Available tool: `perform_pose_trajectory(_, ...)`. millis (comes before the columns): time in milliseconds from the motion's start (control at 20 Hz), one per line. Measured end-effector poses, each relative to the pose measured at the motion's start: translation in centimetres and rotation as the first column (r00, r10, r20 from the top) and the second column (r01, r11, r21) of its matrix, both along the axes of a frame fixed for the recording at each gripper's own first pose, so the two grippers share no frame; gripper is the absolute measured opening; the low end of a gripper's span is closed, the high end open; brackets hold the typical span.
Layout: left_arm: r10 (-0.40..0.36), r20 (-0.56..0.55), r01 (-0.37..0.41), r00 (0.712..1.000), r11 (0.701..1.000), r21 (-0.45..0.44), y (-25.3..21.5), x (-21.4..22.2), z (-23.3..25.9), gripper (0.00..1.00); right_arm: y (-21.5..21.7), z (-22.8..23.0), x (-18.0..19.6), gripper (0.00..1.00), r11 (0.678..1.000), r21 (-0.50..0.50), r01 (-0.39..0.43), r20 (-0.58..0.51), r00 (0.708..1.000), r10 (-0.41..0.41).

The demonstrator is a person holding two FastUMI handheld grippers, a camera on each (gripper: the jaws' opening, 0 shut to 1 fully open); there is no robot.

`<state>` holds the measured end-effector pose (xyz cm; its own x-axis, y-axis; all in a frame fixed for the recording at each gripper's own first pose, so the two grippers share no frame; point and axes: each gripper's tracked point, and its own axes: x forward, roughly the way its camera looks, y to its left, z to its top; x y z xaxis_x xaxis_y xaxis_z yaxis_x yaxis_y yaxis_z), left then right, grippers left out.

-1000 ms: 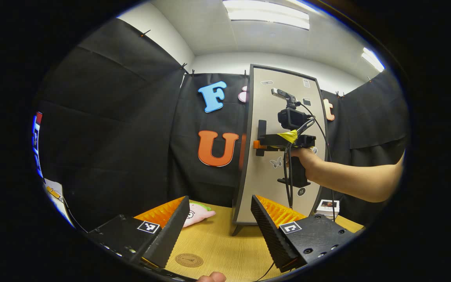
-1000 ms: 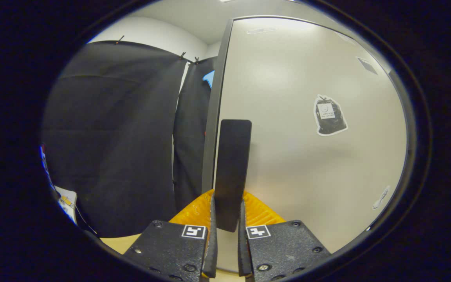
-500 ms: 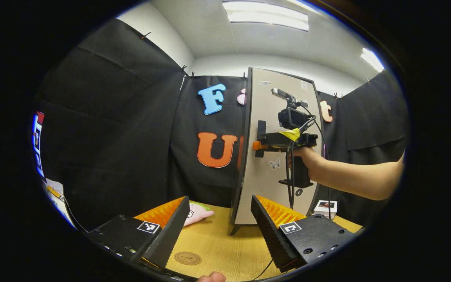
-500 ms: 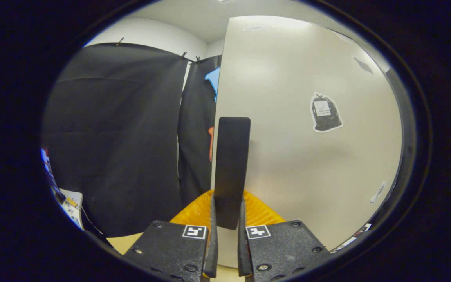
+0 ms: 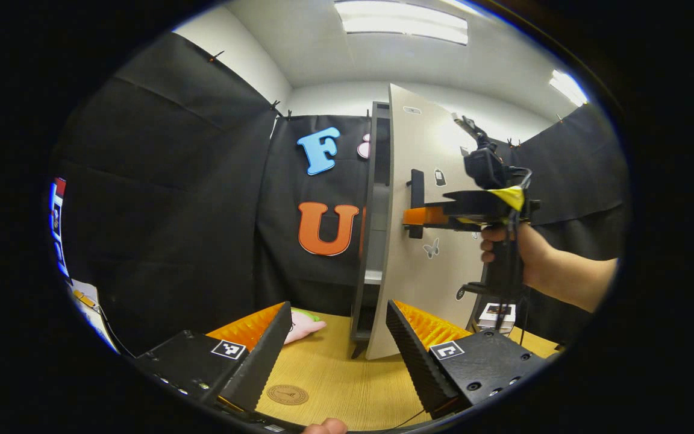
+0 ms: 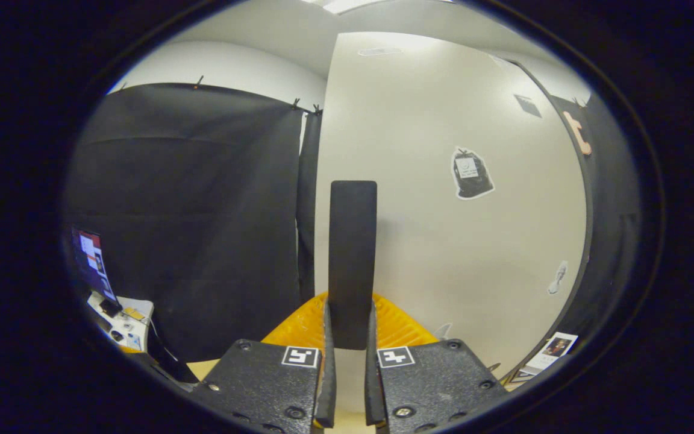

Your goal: Open the cabinet door with the right hand, grasp the bottle in the cabinet with the left hand and place it on the coaster, then close the cabinet door with the right hand.

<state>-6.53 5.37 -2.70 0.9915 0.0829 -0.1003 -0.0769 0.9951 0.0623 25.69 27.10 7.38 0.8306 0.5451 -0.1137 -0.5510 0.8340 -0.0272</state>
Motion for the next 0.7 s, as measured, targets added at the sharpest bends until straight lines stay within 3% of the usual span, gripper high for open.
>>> perform_pose_trajectory(350, -0.071, -0.014, 0.070, 0.997, 0.997, -0.021, -2.6, 1.0, -0.5, 0.95, -2.4, 0.3, -1.8, 0.23, 1.000, 0.008, -0.014, 0.001, 1.000, 0.014)
perform_pose_trajectory(700, -0.153, -0.006, 0.152, 0.988, 0.988, -0.014, -6.0, 2.1, -0.3, 0.95, -4.2, 0.6, -3.1, 0.22, 0.999, 0.031, 0.028, 0.011, 1.000, -0.028)
